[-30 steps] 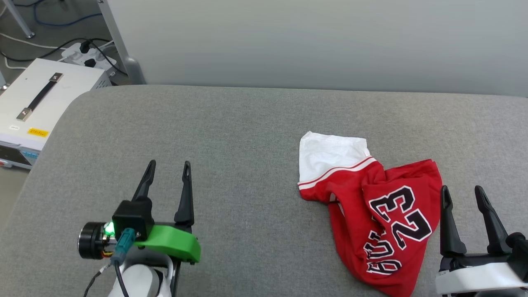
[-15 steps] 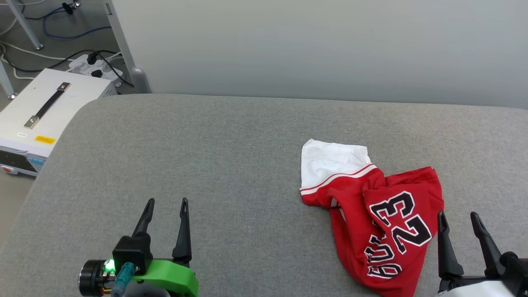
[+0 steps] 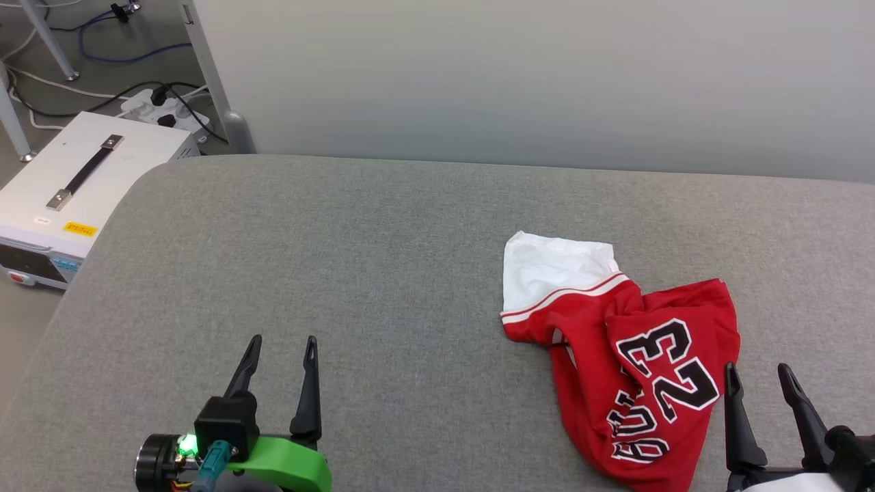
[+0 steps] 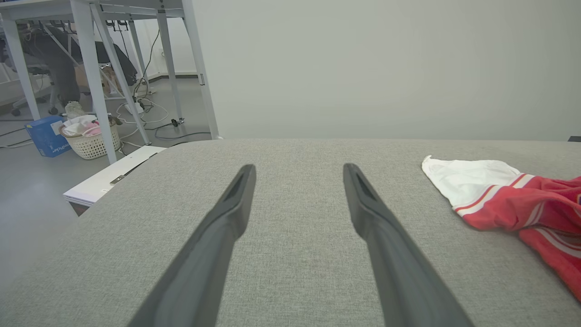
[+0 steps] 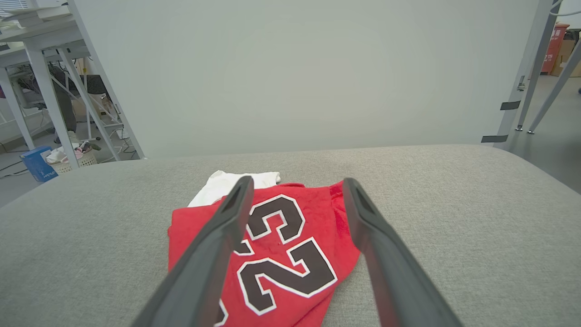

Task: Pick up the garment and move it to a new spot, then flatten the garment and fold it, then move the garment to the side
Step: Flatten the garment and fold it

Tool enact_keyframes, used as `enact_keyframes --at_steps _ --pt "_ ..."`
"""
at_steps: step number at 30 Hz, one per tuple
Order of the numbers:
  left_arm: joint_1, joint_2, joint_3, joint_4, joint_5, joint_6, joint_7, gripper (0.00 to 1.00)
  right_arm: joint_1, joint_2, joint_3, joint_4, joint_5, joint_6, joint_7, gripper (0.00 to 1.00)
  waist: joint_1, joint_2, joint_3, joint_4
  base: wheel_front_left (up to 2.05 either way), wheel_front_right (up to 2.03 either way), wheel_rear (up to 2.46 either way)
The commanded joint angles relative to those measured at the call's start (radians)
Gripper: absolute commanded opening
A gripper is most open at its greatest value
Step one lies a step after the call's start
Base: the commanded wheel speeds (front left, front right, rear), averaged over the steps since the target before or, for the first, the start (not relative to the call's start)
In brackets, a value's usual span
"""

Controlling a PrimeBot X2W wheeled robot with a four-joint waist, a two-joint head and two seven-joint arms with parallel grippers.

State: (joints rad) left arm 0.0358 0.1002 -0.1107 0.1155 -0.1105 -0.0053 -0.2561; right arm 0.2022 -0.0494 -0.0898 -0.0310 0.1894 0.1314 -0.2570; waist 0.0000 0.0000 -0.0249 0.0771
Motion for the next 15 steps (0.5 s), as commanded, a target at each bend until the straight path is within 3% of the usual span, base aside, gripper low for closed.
enact_keyframes --at_steps 1,15 --pt "0.016 -0.006 0.006 0.002 0.010 -0.007 -0.006 1.00 0.009 -0.001 0.001 0.004 0.005 -0.001 -0.005 1.00 0.0000 0.0000 0.000 0.000 0.00 0.00 0.00" --pt "-0.034 -0.014 0.031 0.028 0.038 -0.052 -0.006 1.00 -0.003 -0.001 0.001 0.003 0.009 -0.001 -0.005 1.00 0.0000 0.0000 0.015 -0.005 0.00 0.00 0.00"
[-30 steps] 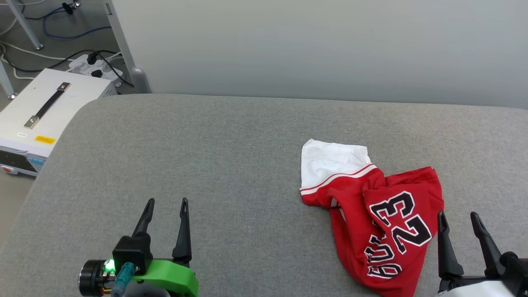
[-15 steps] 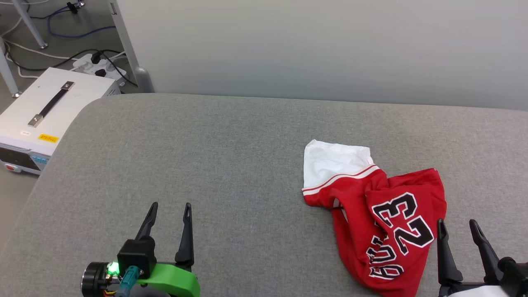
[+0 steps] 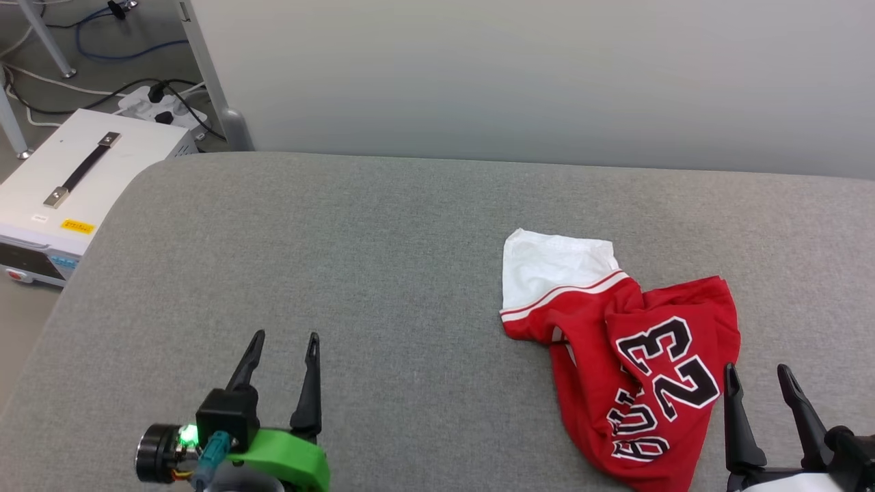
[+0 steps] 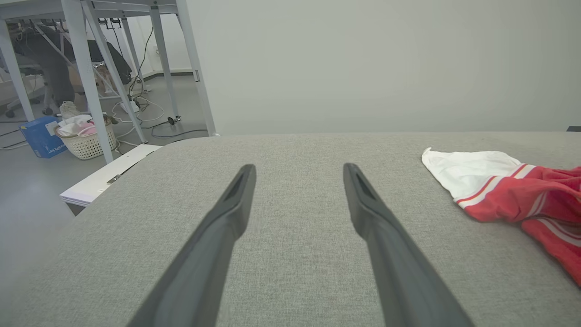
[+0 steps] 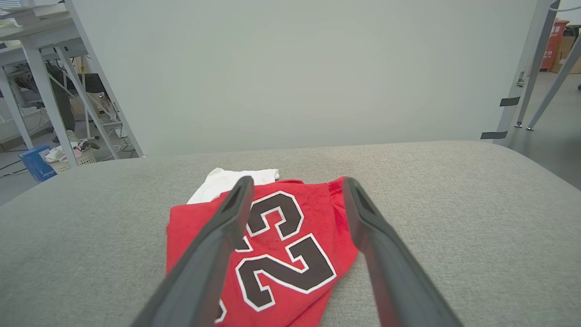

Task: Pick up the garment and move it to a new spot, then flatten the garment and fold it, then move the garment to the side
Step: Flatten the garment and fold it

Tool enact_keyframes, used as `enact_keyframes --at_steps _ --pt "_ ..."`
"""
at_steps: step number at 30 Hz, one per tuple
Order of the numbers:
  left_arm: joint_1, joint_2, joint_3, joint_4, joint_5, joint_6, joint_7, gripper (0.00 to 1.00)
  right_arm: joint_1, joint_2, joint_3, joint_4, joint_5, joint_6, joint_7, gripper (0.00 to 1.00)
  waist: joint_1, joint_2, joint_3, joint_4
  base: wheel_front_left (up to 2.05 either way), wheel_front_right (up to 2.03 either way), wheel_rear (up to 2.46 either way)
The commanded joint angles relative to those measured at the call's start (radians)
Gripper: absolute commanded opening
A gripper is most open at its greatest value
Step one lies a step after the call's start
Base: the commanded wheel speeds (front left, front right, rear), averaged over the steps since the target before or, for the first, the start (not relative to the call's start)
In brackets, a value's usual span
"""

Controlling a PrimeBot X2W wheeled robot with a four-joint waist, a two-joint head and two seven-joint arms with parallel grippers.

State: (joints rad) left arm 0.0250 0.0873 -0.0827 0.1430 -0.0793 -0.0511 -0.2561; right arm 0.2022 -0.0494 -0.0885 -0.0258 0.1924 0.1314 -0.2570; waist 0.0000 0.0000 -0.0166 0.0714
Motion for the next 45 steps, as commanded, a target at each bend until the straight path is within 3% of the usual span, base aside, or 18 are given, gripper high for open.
enact_keyframes --at_steps 1,10,16,20,27,33,39,45 --pt "-0.050 0.001 0.005 0.005 0.002 -0.015 -0.006 1.00 -0.009 -0.001 0.001 -0.003 0.005 -0.001 -0.005 1.00 0.0000 0.0000 0.013 -0.001 0.00 0.00 0.00" --pt "-0.371 0.069 -0.081 0.114 0.002 -0.073 -0.006 1.00 -0.053 -0.001 0.026 -0.013 -0.007 -0.001 -0.005 1.00 0.0000 0.0000 0.056 -0.047 0.00 0.00 0.00" --pt "-0.627 0.121 -0.281 0.260 -0.090 -0.079 0.044 1.00 -0.092 -0.001 0.038 -0.023 -0.010 -0.001 -0.005 1.00 0.0000 0.0000 0.112 -0.099 0.00 0.00 0.00" --pt "-0.789 0.160 -0.473 0.336 -0.221 -0.079 0.198 1.00 -0.114 -0.001 0.039 -0.027 -0.007 -0.001 -0.005 1.00 0.0000 0.0000 0.158 -0.127 0.00 0.00 0.00" --pt "-1.011 0.199 -0.803 0.387 -0.557 -0.079 0.585 1.00 -0.159 -0.001 0.046 -0.030 0.005 -0.001 -0.005 1.00 0.0000 0.0000 0.234 -0.172 0.00 0.00 0.00" --pt "-1.113 0.239 -0.986 0.404 -0.772 -0.079 0.815 1.00 -0.206 -0.001 0.067 -0.032 0.015 -0.001 -0.005 1.00 0.0000 0.0000 0.297 -0.224 0.00 0.00 0.00" --pt "-1.161 0.259 -1.128 0.436 -0.862 -0.079 0.893 1.00 -0.247 -0.001 0.075 -0.030 0.027 -0.001 -0.005 1.00 0.0000 0.0000 0.352 -0.268 0.00 0.00 0.00" --pt "-1.162 0.263 -1.179 0.479 -0.900 -0.080 0.887 1.00 -0.272 -0.001 0.084 -0.028 0.044 -0.001 -0.005 1.00 0.0000 0.0000 0.397 -0.296 0.00 0.00 0.00"
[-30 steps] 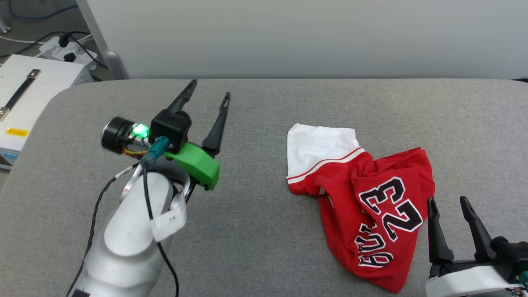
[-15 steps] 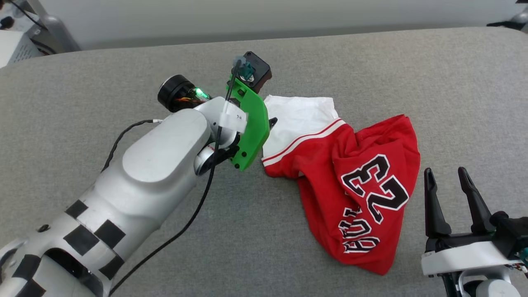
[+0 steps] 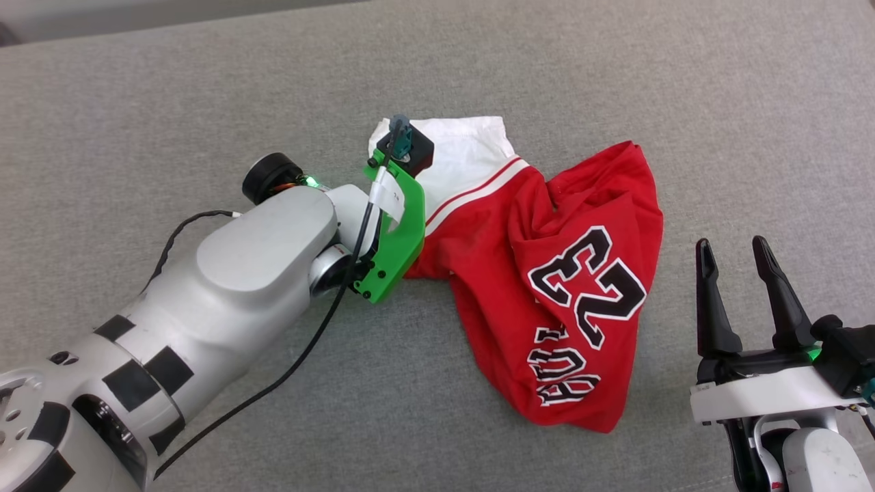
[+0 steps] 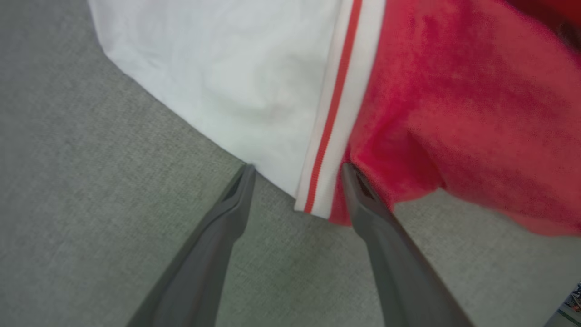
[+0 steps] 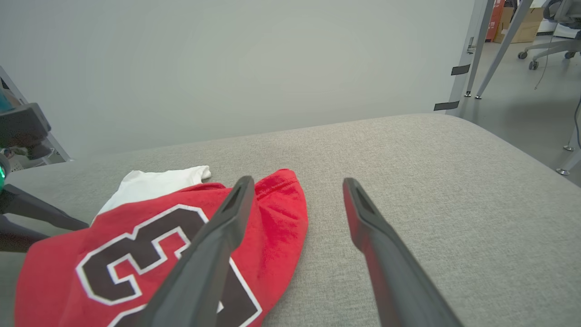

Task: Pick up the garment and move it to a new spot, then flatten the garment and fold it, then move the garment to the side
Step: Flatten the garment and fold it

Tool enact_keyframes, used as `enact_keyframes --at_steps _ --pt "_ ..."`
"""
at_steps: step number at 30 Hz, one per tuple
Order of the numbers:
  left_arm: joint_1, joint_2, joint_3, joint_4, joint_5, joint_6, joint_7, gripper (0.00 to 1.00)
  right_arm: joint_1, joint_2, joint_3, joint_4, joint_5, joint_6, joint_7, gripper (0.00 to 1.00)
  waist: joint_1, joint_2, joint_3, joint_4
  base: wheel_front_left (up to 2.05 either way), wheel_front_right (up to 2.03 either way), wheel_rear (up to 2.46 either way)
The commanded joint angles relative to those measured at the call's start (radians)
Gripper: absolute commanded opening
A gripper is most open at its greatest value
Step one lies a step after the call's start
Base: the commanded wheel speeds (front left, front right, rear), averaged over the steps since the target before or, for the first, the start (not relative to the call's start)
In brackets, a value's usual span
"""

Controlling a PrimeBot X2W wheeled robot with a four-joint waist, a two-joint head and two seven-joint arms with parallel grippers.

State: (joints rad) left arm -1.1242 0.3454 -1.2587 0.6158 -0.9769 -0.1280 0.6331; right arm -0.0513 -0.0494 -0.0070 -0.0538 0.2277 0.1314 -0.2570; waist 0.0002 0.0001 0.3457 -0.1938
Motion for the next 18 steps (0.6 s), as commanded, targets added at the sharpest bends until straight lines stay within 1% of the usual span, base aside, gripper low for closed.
enact_keyframes --at_steps 1,3,5,9,10,11,14,18 --pt "-0.011 0.008 -0.008 0.016 0.001 -0.003 0.001 1.00 -0.022 -0.001 0.004 0.000 0.011 -0.001 -0.005 1.00 -0.0002 -0.0001 0.041 -0.034 0.00 0.00 0.00" --pt "0.002 0.014 -0.015 0.027 0.004 -0.003 0.022 1.00 -0.026 -0.001 0.007 0.001 0.013 -0.001 -0.005 1.00 -0.0002 -0.0001 0.049 -0.039 0.00 0.00 0.00" --pt "0.016 0.019 -0.017 0.034 -0.021 -0.003 0.033 1.00 -0.029 -0.001 0.006 0.001 0.015 -0.001 -0.005 1.00 -0.0002 -0.0001 0.056 -0.042 0.00 0.00 0.00" --pt "0.034 0.038 -0.020 0.013 -0.023 -0.003 0.065 1.00 -0.032 -0.001 -0.001 -0.001 0.015 -0.001 -0.005 1.00 -0.0002 -0.0001 0.062 -0.041 0.00 0.00 0.00" --pt "0.039 0.043 -0.021 0.002 -0.011 -0.003 0.075 0.37 -0.032 -0.001 -0.002 -0.001 0.014 -0.001 -0.005 1.00 -0.0002 -0.0001 0.063 -0.039 0.00 0.00 0.00" --pt "0.044 0.049 -0.021 -0.009 -0.004 -0.003 0.080 0.00 -0.033 -0.001 -0.004 0.000 0.012 -0.001 -0.005 1.00 -0.0002 -0.0001 0.062 -0.035 0.00 0.00 0.00" --pt "0.047 0.060 -0.021 -0.038 0.020 -0.003 0.054 0.00 -0.035 -0.001 -0.003 0.001 0.007 -0.001 -0.005 1.00 -0.0002 -0.0001 0.052 -0.023 0.00 0.00 0.00" --pt "0.033 0.077 -0.021 -0.078 0.055 -0.003 -0.087 0.00 -0.021 -0.001 -0.006 0.005 -0.001 -0.001 -0.005 1.00 -0.0002 -0.0001 0.010 0.003 0.00 0.00 0.00"
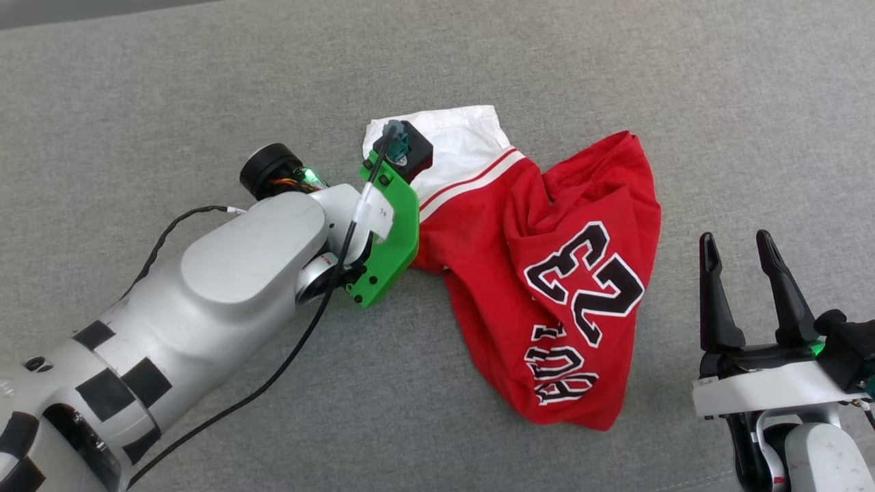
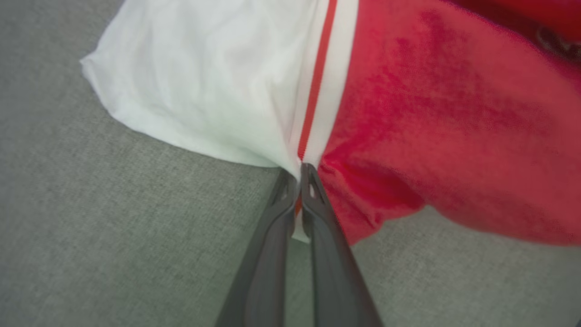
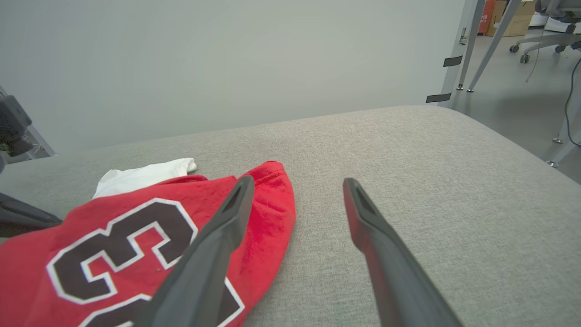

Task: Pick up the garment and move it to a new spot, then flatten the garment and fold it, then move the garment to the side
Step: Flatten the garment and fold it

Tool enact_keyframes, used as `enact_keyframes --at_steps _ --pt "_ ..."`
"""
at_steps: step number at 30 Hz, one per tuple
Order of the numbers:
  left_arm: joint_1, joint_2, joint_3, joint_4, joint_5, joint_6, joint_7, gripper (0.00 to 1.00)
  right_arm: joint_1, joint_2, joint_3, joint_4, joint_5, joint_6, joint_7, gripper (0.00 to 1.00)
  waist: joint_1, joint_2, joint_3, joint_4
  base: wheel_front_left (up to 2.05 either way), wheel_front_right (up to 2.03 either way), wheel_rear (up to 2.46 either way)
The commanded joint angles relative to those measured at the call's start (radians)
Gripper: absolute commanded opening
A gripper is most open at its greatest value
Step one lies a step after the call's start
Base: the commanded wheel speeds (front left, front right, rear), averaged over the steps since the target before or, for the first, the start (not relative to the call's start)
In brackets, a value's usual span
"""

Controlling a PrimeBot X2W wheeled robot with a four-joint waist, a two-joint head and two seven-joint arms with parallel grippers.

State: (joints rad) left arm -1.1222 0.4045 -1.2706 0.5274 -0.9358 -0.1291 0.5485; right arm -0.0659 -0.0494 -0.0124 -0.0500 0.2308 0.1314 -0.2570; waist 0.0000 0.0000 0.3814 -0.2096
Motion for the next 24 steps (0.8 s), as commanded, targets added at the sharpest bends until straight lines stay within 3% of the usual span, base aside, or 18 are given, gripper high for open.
enact_keyframes --at_steps 1,6,10,15,16,17,24 --pt "0.030 0.026 -0.009 0.000 0.012 -0.001 -0.049 0.00 0.000 -0.001 -0.003 0.001 -0.006 -0.001 -0.005 1.00 0.0000 0.0000 -0.038 0.026 0.00 0.00 0.00" --pt "0.035 0.073 0.013 -0.038 0.015 -0.001 -0.250 0.00 0.037 -0.001 -0.018 0.001 -0.008 -0.001 -0.005 1.00 0.0000 0.0000 -0.090 0.074 0.00 0.00 0.00" --pt "0.073 0.135 0.056 -0.076 0.020 0.036 -0.364 0.00 0.058 -0.001 -0.026 0.002 -0.011 -0.001 -0.005 1.00 0.0000 0.0000 -0.119 0.110 0.00 0.00 0.00" --pt "0.175 0.242 0.107 -0.160 -0.018 0.118 -0.447 0.00 0.079 -0.001 -0.036 0.005 -0.012 -0.001 -0.005 1.00 0.0000 0.0000 -0.149 0.149 0.00 0.00 0.00" --pt "0.251 0.301 0.125 -0.207 -0.055 0.161 -0.470 0.00 0.090 -0.001 -0.040 0.007 -0.013 -0.001 -0.005 1.00 0.0000 0.0000 -0.160 0.166 0.00 0.00 0.00" --pt "0.282 0.323 0.133 -0.220 -0.071 0.179 -0.482 0.00 0.093 -0.001 -0.042 0.007 -0.014 -0.001 -0.005 1.00 0.0000 0.0000 -0.164 0.171 0.00 0.00 0.00" --pt "0.475 0.413 0.156 -0.253 -0.152 0.290 -0.549 0.00 0.112 -0.001 -0.050 0.009 -0.020 -0.001 -0.005 1.00 0.0000 0.0000 -0.179 0.193 0.00 0.00 0.00"
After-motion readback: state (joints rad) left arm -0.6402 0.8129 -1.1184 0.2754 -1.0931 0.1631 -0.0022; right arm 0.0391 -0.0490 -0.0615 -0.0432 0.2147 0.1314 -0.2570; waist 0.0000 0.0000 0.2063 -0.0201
